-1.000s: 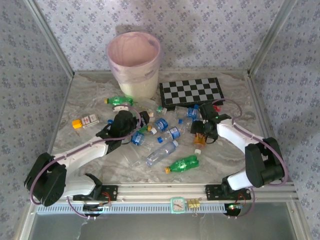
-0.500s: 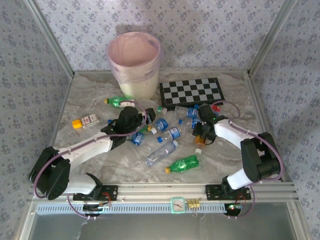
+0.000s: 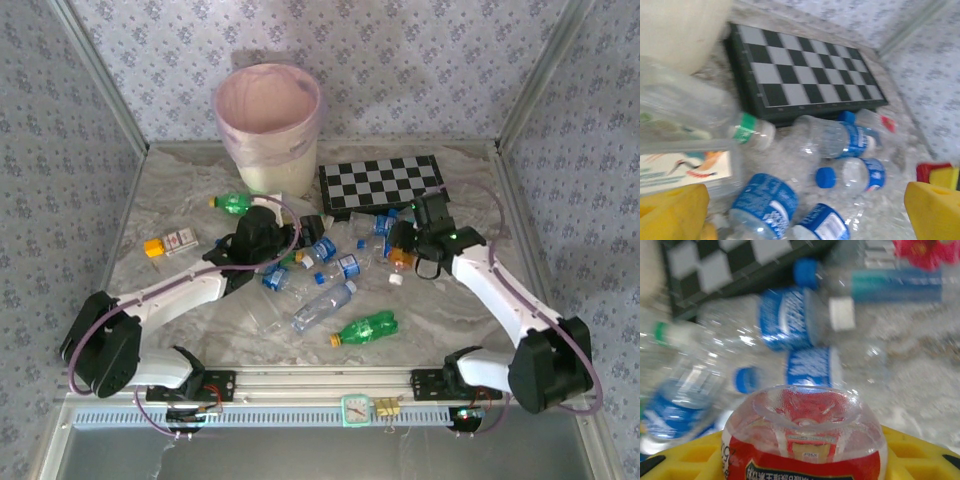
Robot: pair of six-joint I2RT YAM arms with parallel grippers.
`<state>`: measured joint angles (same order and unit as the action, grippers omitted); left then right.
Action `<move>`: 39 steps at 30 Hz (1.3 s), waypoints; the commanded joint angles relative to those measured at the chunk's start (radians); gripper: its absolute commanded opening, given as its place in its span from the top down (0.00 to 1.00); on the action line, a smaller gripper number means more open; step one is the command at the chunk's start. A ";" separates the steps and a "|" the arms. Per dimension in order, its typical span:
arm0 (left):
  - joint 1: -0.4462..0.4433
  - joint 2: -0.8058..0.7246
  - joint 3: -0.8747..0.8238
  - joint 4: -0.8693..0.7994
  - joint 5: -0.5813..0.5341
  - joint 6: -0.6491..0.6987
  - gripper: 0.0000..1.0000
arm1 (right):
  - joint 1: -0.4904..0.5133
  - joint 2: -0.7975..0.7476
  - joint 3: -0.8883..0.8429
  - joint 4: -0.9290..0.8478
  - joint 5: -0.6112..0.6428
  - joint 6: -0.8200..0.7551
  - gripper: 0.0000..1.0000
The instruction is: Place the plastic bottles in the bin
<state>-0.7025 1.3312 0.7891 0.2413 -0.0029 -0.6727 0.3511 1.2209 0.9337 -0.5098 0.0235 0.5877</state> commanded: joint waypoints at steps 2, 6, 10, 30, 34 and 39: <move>-0.011 0.028 0.039 0.180 0.244 0.057 0.00 | -0.004 -0.014 0.061 0.082 -0.134 0.032 0.49; -0.038 0.053 0.062 0.196 0.341 0.087 0.00 | 0.006 0.020 0.093 0.165 -0.237 0.099 0.50; -0.086 0.083 0.092 0.153 0.350 0.132 0.00 | 0.043 0.054 0.117 0.191 -0.284 0.136 0.50; -0.133 0.267 0.232 0.115 0.368 0.141 0.03 | 0.134 0.008 0.071 0.218 -0.262 0.209 0.50; -0.135 0.284 0.244 0.135 0.400 0.121 0.14 | 0.147 0.011 0.067 0.226 -0.251 0.221 0.50; -0.138 0.293 0.250 0.137 0.421 0.113 0.40 | 0.157 0.011 0.062 0.238 -0.239 0.227 0.48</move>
<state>-0.8379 1.6089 1.0130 0.3550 0.4046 -0.5667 0.4881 1.2526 1.0016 -0.2810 -0.1986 0.7902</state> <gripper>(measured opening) 0.632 0.525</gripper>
